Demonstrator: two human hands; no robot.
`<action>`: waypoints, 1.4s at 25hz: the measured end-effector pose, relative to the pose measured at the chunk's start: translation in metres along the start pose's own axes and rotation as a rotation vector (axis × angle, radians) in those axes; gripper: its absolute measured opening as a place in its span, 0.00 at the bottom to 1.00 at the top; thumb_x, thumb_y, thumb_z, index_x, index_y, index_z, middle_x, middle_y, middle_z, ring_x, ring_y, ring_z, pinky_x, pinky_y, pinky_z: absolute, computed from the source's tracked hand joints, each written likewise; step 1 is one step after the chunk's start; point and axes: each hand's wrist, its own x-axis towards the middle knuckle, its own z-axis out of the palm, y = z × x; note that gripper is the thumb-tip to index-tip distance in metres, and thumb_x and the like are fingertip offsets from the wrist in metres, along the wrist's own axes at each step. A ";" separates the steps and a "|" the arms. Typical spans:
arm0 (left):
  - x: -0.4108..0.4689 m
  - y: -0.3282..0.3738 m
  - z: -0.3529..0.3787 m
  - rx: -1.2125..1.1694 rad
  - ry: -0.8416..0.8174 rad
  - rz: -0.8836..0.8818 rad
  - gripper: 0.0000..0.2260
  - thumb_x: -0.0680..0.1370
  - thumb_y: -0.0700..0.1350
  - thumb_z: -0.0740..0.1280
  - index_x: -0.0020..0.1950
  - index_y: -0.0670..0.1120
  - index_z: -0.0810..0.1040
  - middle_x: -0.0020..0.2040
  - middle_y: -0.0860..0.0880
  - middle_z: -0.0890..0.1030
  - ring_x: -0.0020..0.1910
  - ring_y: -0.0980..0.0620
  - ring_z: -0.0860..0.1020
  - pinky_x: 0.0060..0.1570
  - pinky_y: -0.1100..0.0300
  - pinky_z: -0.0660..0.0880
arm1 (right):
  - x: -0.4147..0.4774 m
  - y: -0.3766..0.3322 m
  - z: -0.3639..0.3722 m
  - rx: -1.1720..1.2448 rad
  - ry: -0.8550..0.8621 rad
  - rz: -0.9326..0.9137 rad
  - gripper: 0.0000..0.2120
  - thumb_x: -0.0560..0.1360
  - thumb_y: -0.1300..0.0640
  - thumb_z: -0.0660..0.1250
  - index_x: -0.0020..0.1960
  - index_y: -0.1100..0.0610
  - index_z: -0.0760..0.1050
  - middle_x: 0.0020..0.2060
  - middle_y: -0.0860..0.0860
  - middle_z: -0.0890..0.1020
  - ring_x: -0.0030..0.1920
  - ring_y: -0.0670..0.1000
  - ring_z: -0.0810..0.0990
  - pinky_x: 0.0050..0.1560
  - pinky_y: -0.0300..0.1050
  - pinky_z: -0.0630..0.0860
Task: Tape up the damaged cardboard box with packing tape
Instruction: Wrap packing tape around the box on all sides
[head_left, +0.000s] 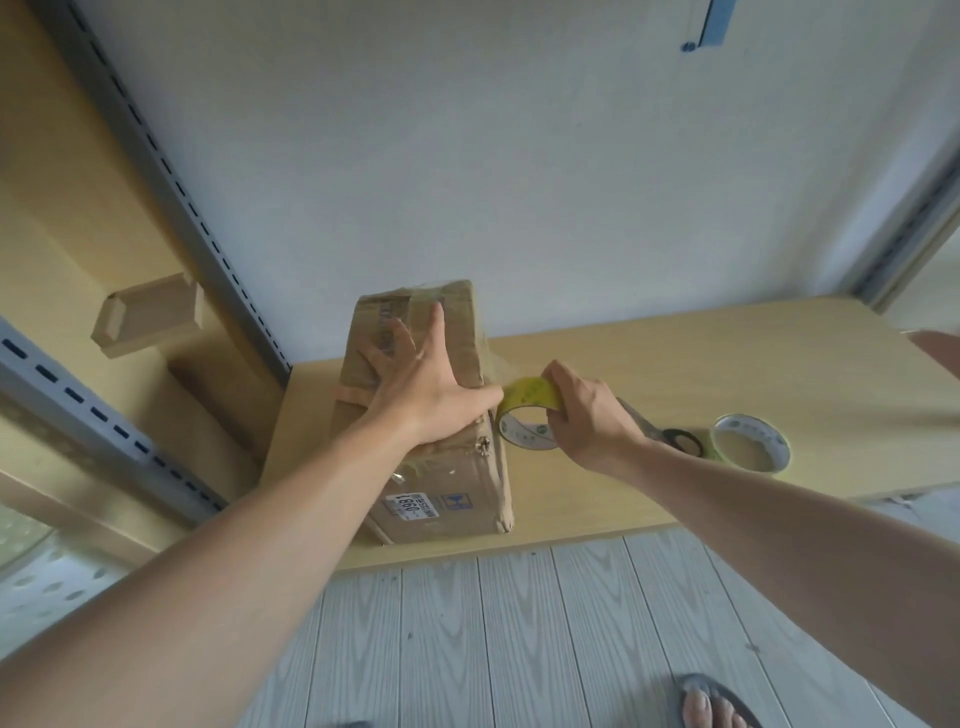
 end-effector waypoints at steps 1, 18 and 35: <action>-0.003 -0.002 -0.001 -0.029 0.023 0.031 0.51 0.72 0.59 0.71 0.82 0.60 0.38 0.83 0.45 0.37 0.79 0.33 0.35 0.75 0.31 0.50 | 0.001 -0.001 -0.004 -0.009 0.054 -0.017 0.11 0.72 0.65 0.60 0.53 0.55 0.69 0.38 0.55 0.79 0.36 0.59 0.77 0.33 0.52 0.74; 0.014 -0.072 -0.014 -0.846 0.005 0.261 0.35 0.72 0.40 0.60 0.74 0.69 0.61 0.79 0.55 0.64 0.77 0.53 0.64 0.78 0.51 0.59 | 0.024 -0.054 -0.030 0.216 0.288 -0.166 0.09 0.69 0.64 0.65 0.45 0.53 0.71 0.34 0.44 0.73 0.35 0.48 0.71 0.34 0.39 0.66; 0.015 -0.089 0.016 0.078 -0.013 0.278 0.44 0.72 0.65 0.47 0.83 0.47 0.37 0.82 0.54 0.36 0.80 0.59 0.34 0.80 0.42 0.42 | 0.036 -0.085 -0.045 0.015 -0.042 -0.192 0.20 0.72 0.65 0.63 0.63 0.53 0.72 0.49 0.52 0.78 0.46 0.56 0.77 0.37 0.44 0.75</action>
